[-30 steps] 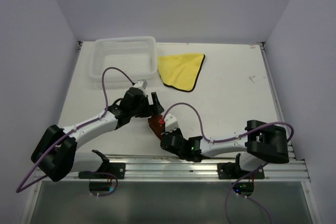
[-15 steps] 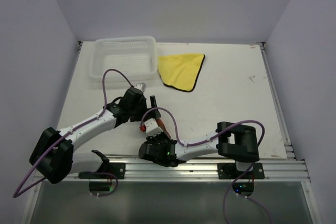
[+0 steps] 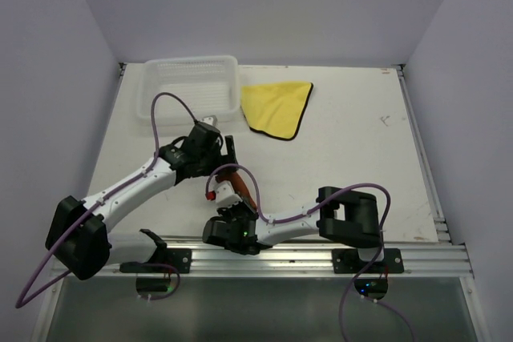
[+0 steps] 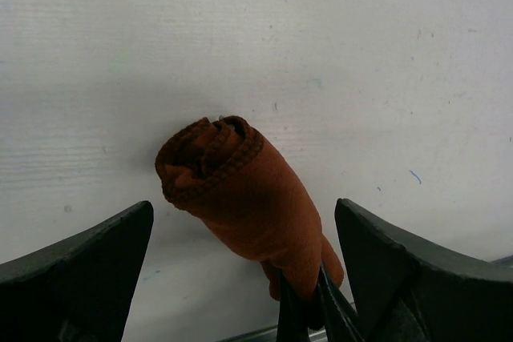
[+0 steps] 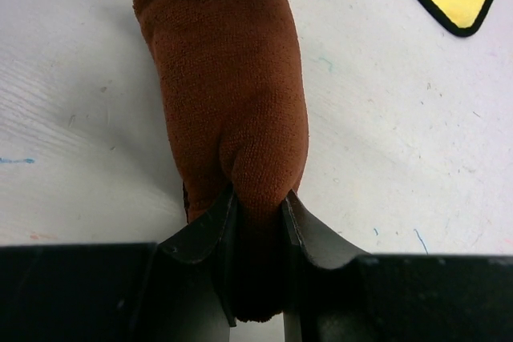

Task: Roll the towels
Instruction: Roll the towel, then place the rolled towel into the container

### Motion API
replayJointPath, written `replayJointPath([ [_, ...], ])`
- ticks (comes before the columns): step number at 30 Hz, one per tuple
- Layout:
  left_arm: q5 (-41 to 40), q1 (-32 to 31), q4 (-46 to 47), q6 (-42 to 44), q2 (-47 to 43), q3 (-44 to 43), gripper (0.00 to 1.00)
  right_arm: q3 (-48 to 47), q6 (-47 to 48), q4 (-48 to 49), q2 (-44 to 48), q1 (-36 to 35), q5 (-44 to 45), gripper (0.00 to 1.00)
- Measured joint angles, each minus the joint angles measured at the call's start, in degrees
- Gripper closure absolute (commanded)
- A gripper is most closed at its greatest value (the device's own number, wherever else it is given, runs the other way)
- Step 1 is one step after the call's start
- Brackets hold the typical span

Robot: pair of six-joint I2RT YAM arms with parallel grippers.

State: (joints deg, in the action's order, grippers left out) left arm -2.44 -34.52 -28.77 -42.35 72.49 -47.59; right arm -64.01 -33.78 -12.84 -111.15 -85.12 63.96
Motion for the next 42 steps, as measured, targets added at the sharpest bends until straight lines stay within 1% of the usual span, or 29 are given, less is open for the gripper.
replayJointPath([
  [1, -2.5, 0.0, -1.6, 0.1, 0.0, -2.2, 0.0, 0.0, -0.3, -0.1, 0.0, 0.0, 0.0, 0.96],
  [4, -5.8, 0.2, -3.0, 0.2, -0.5, -4.8, 0.0, 0.0, -1.0, -0.1, 0.0, 0.0, 0.0, 0.96],
  [8, -7.1, 0.4, -3.9, 0.0, -1.1, -5.2, 0.0, 0.0, -1.2, 0.0, 0.0, 0.0, 0.0, 0.96],
  [12, -4.1, 0.5, -1.3, -1.7, -1.1, -1.7, 0.0, 0.0, -1.1, 0.1, 0.0, 0.0, 0.0, 0.96],
  [16, 1.0, 0.4, 3.5, -5.4, -1.1, 5.6, 0.01, 0.0, -0.9, 0.3, -0.1, 0.0, 0.0, 0.96],
  [18, 2.4, 0.4, 4.5, -6.8, -1.1, 7.3, 0.0, -0.1, -0.6, 0.5, -0.3, 0.0, 0.1, 0.95],
  [23, 3.4, -0.5, 7.6, -8.8, -0.9, 7.5, 0.0, -0.9, 0.5, 1.5, -1.3, 0.0, 0.5, 0.95],
  [29, 4.1, -1.3, 10.7, -9.9, 1.6, 7.5, 0.0, -2.2, 2.2, 2.2, -2.8, 0.0, 1.2, 0.95],
  [34, 4.1, -1.9, 11.1, -10.1, 4.2, 7.6, 0.01, -3.5, 3.3, 2.3, -3.9, 0.0, 1.7, 0.96],
  [42, 3.9, -2.4, 11.1, -10.1, 5.3, 7.9, 0.0, -4.3, 4.5, 3.1, -4.9, 0.0, 2.5, 0.96],
])
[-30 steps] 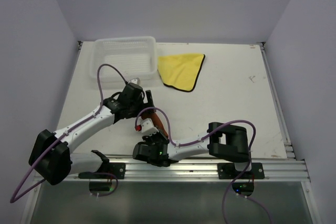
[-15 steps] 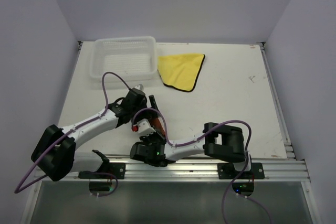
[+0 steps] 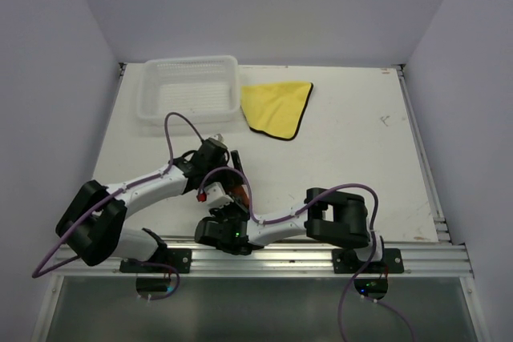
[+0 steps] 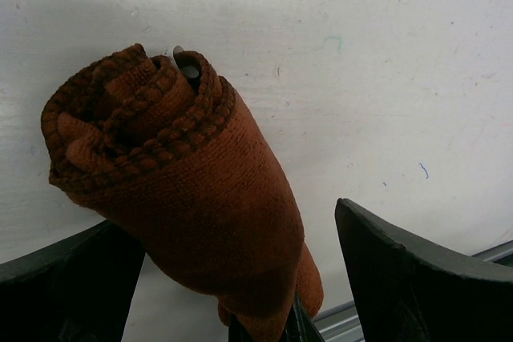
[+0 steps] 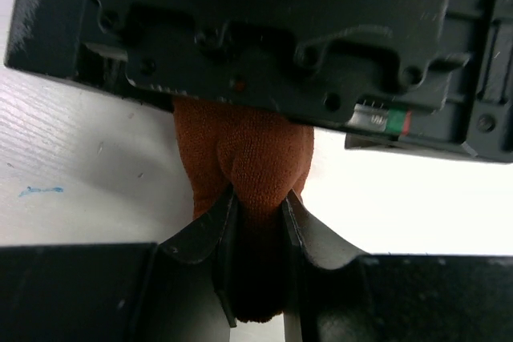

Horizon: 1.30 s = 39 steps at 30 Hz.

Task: Roll the towels
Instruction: Place the rolled towel into the container

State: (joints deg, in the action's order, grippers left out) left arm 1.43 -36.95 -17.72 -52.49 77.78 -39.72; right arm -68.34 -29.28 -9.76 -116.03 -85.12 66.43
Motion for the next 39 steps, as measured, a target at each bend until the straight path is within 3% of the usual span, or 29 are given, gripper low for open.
replayJointPath([
  [7, 0.0, -1.1, -0.4, 0.1, 3.7, -0.5, 0.04, 0.0, 0.9, 2.6, -0.2, 0.0, 0.0, 0.96],
  [12, -1.0, -1.5, -1.4, 0.6, 4.9, -1.4, 0.13, 1.2, 2.3, 6.1, -0.2, -0.1, 0.1, 0.96],
  [14, -1.8, -1.7, -2.4, 1.0, 6.1, -2.7, 0.23, 1.4, 2.7, 7.0, -0.2, -0.2, 0.1, 0.94],
  [21, -8.3, -4.4, -10.2, 4.8, 12.9, -10.3, 0.28, 2.7, 2.4, 10.4, -0.2, -0.3, 0.7, 0.88],
  [24, -10.2, -5.1, -11.3, 5.6, 13.4, -10.6, 0.35, 3.6, 2.4, 12.2, -0.2, -0.4, 1.0, 0.85],
  [26, -10.8, -5.2, -11.7, 5.7, 13.6, -10.7, 0.43, 4.1, 2.5, 13.3, -0.1, -0.5, 1.1, 0.81],
  [31, -11.7, -5.6, -12.6, 6.6, 14.6, -11.4, 0.57, 6.1, 3.2, 16.2, 0.9, -0.8, 0.5, 0.48],
  [34, -12.1, -5.7, -12.6, 6.7, 14.7, -11.4, 0.61, 7.8, 3.8, 16.5, 2.9, -1.4, 0.5, 0.38],
  [39, -12.2, -5.8, -12.4, 7.1, 14.5, -11.3, 0.65, 9.6, 3.8, 15.8, 6.8, -4.2, 1.4, 0.33],
])
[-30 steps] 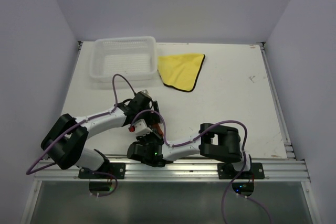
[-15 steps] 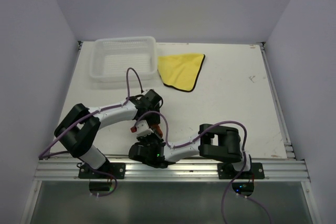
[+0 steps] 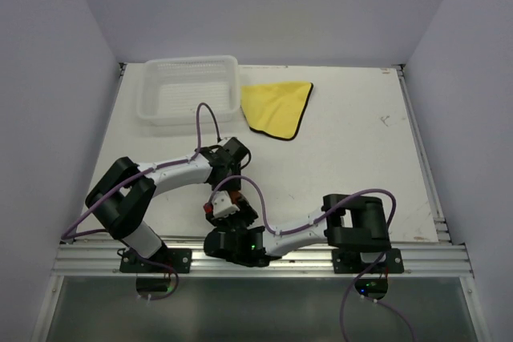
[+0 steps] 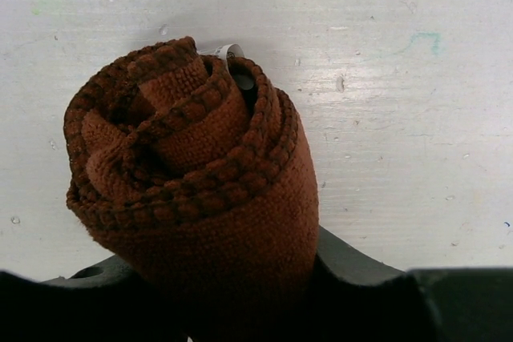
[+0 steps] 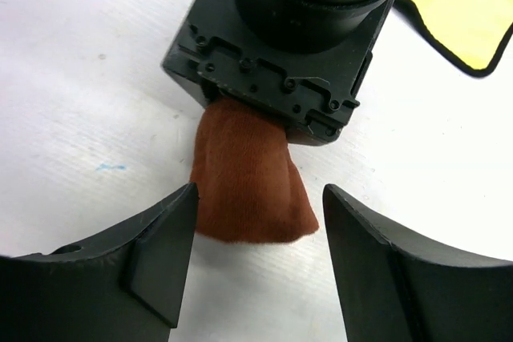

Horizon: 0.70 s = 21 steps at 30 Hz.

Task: Roll the towels
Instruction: Place the rolled towel into the container

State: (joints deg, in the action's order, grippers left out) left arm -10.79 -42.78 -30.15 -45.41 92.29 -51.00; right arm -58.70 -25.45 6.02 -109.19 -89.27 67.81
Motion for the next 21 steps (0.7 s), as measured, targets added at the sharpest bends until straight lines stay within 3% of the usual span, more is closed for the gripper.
replayJointPath([
  [6, -0.3, 0.2, -0.4, 0.9, 0.1, -0.5, 0.68, 1.0, -4.6, -4.9, 6.6, -4.5, 1.1, 0.32],
  [13, -1.6, 4.4, -3.7, 4.7, 0.3, -4.0, 0.84, 7.6, -18.9, -15.6, 20.5, -7.5, 1.2, 0.32],
  [21, -2.8, 10.3, -7.8, 10.3, 1.6, -16.0, 0.84, 9.9, -30.0, -27.6, 26.1, -7.6, 1.2, 0.32],
])
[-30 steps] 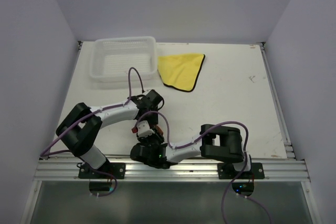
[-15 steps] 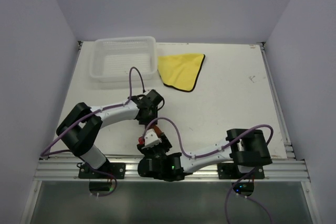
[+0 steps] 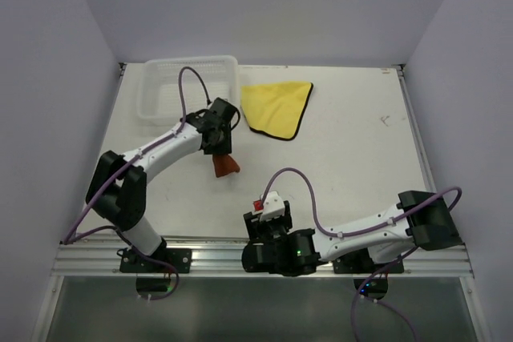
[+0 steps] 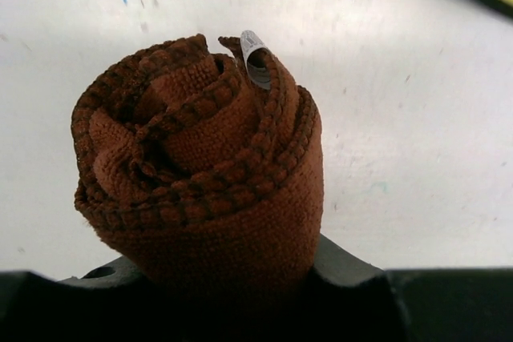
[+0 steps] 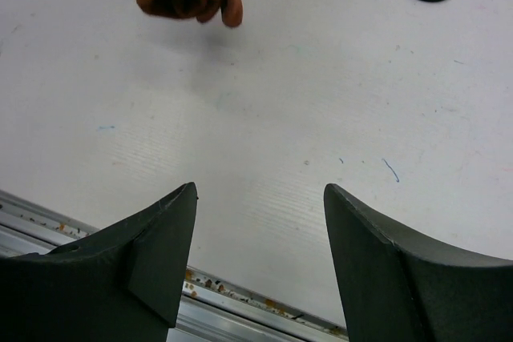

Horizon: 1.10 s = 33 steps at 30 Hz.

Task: Roll the towels
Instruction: Place the rolled towel into the container

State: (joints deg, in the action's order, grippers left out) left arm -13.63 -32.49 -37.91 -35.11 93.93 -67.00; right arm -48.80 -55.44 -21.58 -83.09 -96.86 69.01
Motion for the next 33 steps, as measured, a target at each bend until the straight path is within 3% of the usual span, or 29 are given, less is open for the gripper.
replayJointPath([
  [5, 0.0, 5.9, -3.7, 4.0, 2.8, -13.2, 0.83, 1.2, -3.4, -4.7, 2.6, 0.0, 0.1, 0.32],
  [10, 1.1, 13.4, -6.8, 7.3, 8.6, -32.2, 0.83, 1.4, -4.7, -7.8, 4.7, 1.1, 0.2, 0.32],
  [19, 7.0, 24.7, -8.4, 9.4, 24.9, -57.0, 0.82, 4.7, -3.6, -9.0, 10.0, 9.7, -3.1, 0.32],
  [33, 17.8, 26.9, -5.0, 9.7, 43.6, -60.3, 0.8, 6.1, -0.2, -6.7, 7.6, 18.3, -10.5, 0.32],
])
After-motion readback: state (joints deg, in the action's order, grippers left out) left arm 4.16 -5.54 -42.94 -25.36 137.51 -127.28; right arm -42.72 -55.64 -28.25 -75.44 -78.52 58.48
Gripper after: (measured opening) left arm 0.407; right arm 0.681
